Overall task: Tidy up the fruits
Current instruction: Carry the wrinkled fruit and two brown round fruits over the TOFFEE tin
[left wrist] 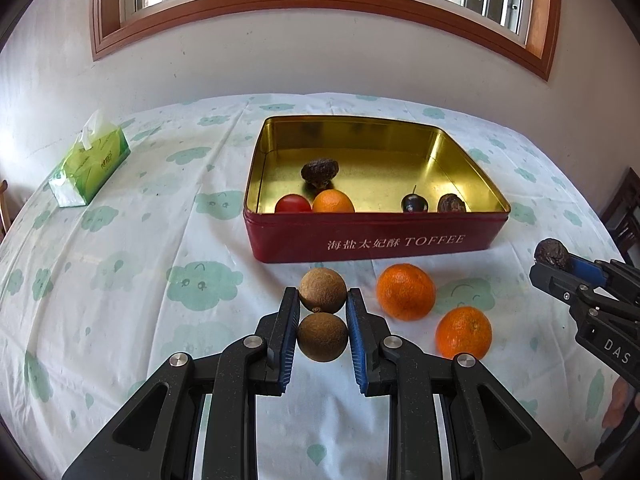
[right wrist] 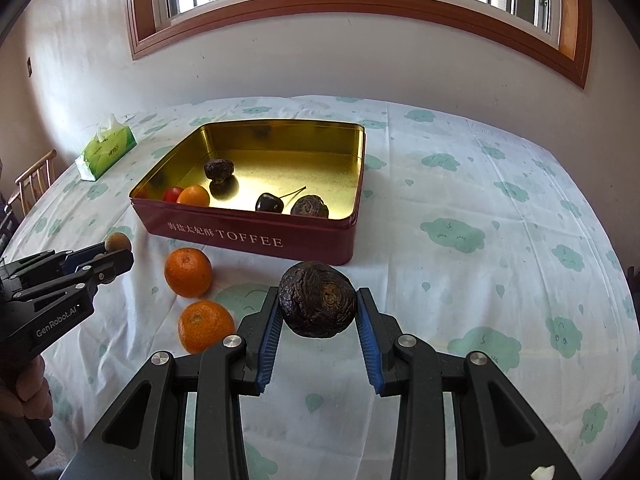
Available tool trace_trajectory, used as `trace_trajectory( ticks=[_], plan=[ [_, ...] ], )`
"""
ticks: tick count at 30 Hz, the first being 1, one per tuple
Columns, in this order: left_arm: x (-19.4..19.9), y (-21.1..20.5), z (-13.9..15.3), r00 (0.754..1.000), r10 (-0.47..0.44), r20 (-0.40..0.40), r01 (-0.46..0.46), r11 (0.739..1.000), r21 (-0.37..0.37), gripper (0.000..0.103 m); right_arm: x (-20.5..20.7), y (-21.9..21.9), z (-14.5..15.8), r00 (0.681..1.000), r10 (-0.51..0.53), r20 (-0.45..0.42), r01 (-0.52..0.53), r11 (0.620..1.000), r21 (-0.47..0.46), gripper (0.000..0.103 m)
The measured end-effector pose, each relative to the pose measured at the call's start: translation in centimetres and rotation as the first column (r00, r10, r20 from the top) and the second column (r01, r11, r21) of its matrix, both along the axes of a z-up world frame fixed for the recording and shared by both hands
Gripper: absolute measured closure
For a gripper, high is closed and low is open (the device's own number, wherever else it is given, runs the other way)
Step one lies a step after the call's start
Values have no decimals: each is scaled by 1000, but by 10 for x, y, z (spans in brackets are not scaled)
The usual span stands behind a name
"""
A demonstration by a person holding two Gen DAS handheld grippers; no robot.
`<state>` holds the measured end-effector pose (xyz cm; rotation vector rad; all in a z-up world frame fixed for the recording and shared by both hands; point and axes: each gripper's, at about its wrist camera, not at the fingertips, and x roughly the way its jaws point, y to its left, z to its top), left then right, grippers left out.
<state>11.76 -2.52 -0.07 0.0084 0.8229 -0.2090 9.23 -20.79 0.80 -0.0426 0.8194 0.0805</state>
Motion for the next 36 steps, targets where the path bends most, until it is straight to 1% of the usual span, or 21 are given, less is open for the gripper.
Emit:
trace_trajectory(
  ticks=[7, 11, 15, 19, 25, 30, 36],
  plan=[
    [26, -2, 20, 999, -5, 44, 5, 1000, -9, 78, 23, 7, 15, 999, 20, 32, -20, 1000, -5, 69],
    [44, -2, 25, 999, -3, 43, 4, 1000, -24, 78, 41, 13, 19, 999, 34, 34, -33, 999, -20, 69],
    [62, -7, 22, 1000, -10, 27, 11, 1000, -21, 78, 61, 18, 16, 999, 43, 20, -42, 999, -28, 69],
    [77, -10, 11, 1000, -10, -7, 9, 1000, -14, 78, 81, 20, 7, 999, 40, -17, -41, 999, -16, 69],
    [95, -12, 0, 999, -15, -40, 15, 1000, -6, 78, 104, 24, -4, 998, 46, -48, -47, 999, -15, 69],
    [104, -12, -3, 999, -13, -41, 13, 1000, -5, 78, 115, 28, -10, 996, 56, -65, -58, 998, -17, 69],
    [107, -14, -3, 999, -12, -33, 12, 1000, -5, 78, 120, 29, -20, 995, 53, -90, -54, 999, -5, 69]
  ],
)
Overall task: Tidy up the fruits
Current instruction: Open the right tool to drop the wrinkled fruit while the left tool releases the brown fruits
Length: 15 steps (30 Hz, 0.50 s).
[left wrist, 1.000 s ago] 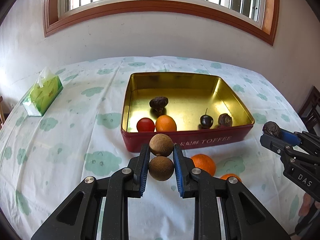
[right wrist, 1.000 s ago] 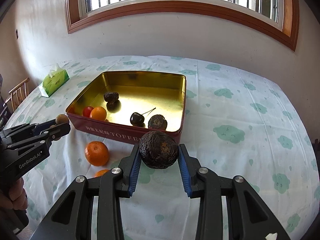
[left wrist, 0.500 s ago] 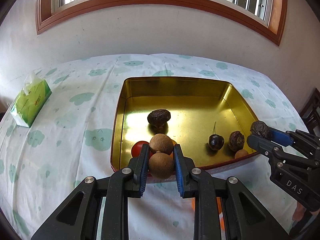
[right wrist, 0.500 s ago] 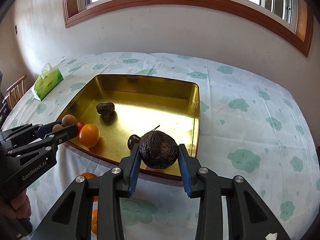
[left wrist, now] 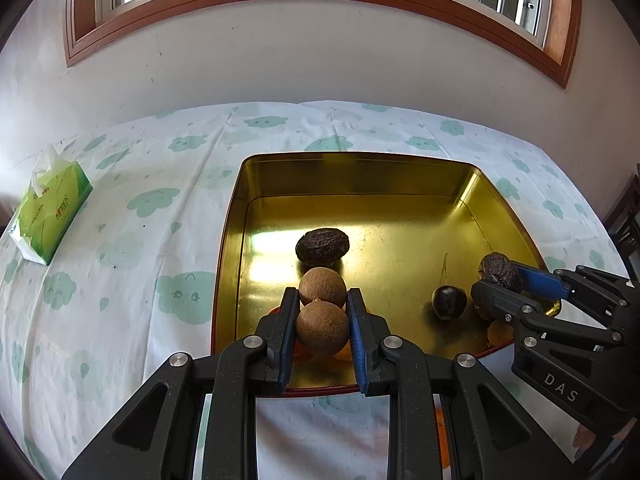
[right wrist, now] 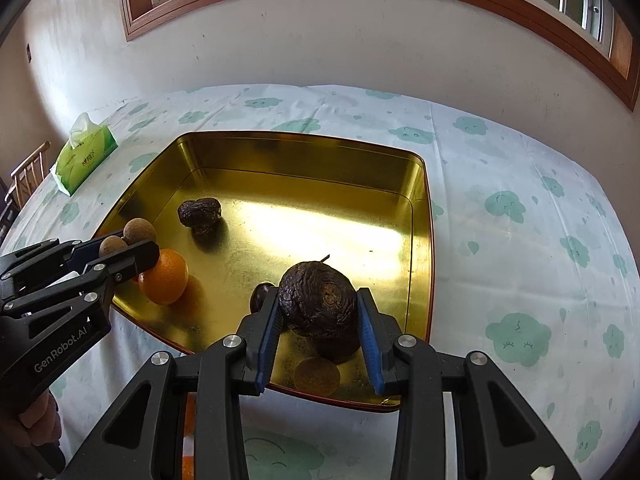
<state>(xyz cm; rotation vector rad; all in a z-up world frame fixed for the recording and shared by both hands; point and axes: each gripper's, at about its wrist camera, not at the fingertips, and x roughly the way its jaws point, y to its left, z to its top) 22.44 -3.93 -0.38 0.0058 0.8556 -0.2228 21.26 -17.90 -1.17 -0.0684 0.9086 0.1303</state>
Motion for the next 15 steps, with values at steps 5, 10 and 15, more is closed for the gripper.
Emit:
trace_trajectory(
  ticks=[5, 10, 15],
  plan=[
    [-1, -1, 0, 1000, 5, 5, -5, 1000, 9, 77, -1, 0, 0, 1000, 0, 1, 0, 1000, 1, 67],
    [-5, -2, 1, 1000, 13, 6, -13, 1000, 18, 77, -5, -2, 1, 1000, -8, 1, 8, 1000, 10, 66],
    [-9, -2, 1, 1000, 20, -2, -20, 999, 30, 59, -12, -1, 6, 1000, -7, 16, 7, 1000, 6, 61]
  ],
)
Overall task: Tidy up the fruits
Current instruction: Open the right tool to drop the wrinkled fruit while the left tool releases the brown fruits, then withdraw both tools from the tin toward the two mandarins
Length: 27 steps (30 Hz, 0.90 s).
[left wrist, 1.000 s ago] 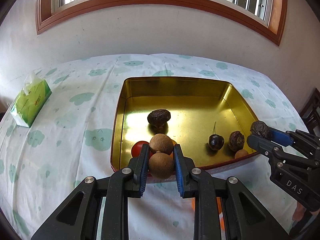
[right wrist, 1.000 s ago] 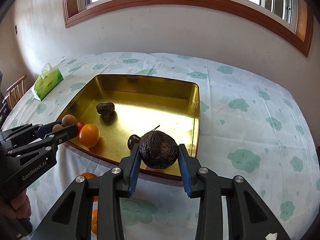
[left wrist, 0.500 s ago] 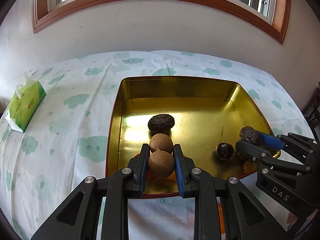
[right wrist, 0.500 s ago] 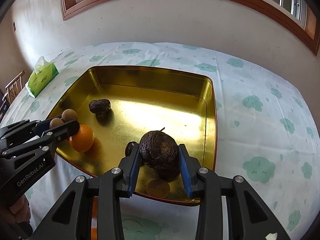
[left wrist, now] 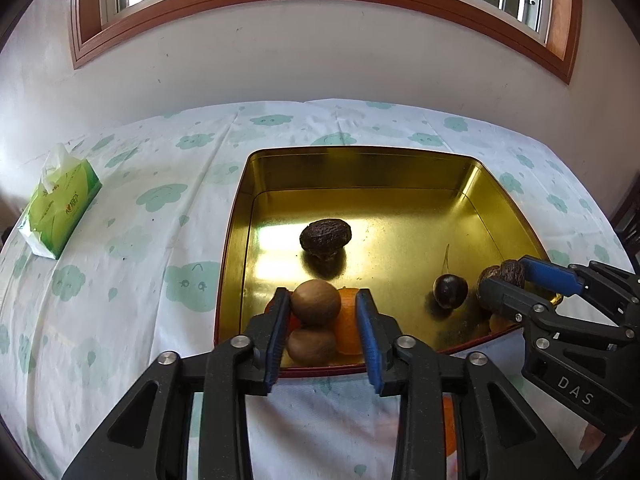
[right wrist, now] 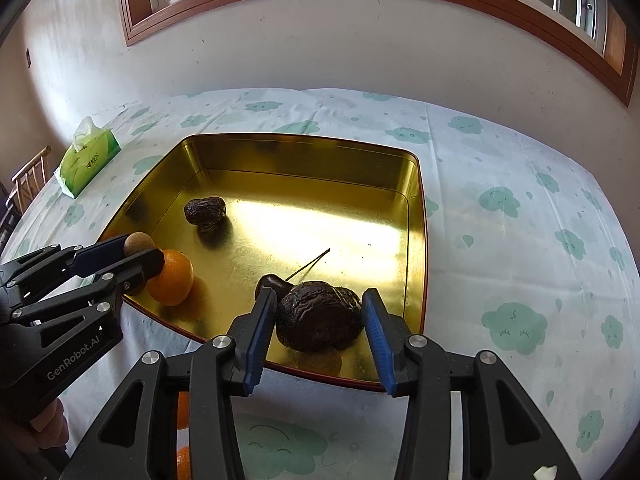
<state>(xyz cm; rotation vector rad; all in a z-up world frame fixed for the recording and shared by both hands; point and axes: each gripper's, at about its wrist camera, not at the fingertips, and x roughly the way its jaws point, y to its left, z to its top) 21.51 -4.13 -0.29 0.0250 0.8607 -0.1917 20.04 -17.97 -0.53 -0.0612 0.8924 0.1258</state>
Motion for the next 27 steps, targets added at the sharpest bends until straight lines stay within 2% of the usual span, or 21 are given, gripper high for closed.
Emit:
trace_trajectory(
  ticks=[1, 8, 16, 27],
  plan=[
    [-1, 0, 0, 1000, -1, -5, 1, 1000, -4, 55, -2, 0, 2, 1000, 0, 3, 0, 1000, 0, 61],
    [-17, 0, 7, 1000, -5, 17, 5, 1000, -2, 54, -20, 0, 12, 1000, 0, 26, -1, 1000, 6, 61],
    [-52, 2, 14, 999, -17, 32, 17, 1000, -9, 54, -58, -3, 19, 999, -3, 39, 3, 1000, 7, 61],
    [-113, 18, -20, 999, 6, -33, -6, 1000, 1, 54, -117, -3, -9, 1000, 1, -11, 0, 1000, 24, 61]
  ],
)
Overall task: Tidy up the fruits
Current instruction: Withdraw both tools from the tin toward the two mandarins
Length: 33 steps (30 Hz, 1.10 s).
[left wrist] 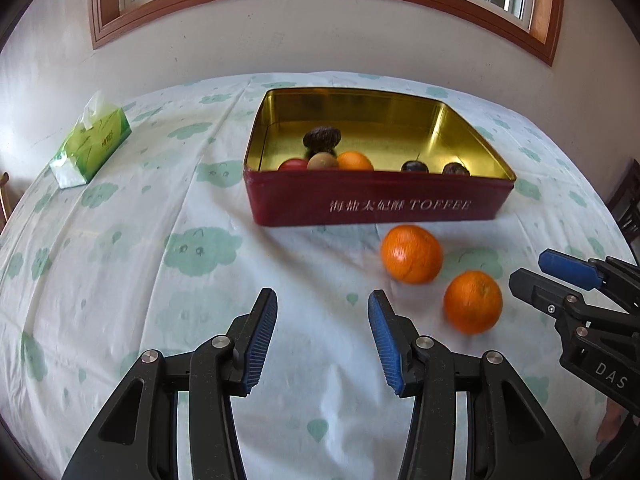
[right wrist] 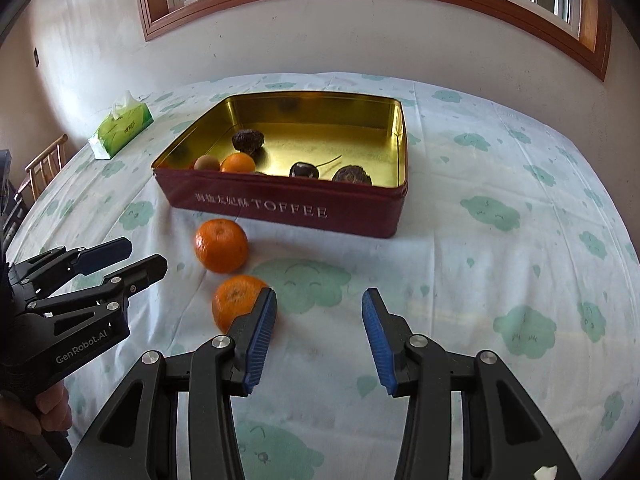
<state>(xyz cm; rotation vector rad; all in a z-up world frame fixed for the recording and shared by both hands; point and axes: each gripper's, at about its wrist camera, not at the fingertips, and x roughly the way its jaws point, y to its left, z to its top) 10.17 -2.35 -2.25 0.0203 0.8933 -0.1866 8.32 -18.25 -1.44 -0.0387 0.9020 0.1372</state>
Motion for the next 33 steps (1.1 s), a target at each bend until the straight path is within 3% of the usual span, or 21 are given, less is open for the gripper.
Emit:
trace_trajectory(
  ticks=[11, 26, 33],
  plan=[
    [-26, 23, -17, 999, 49, -10, -49, 999, -14, 54, -26, 16, -19, 998, 39, -40, -39, 999, 14, 61],
    [-27, 21, -20, 999, 41, 29, -42, 999, 15, 53, -3, 42, -27, 997, 69, -27, -69, 997, -34, 59],
    [-27, 21, -20, 999, 43, 28, -43, 999, 17, 53, 4, 50, -28, 998, 71, 1, -70, 996, -56, 66]
  ],
)
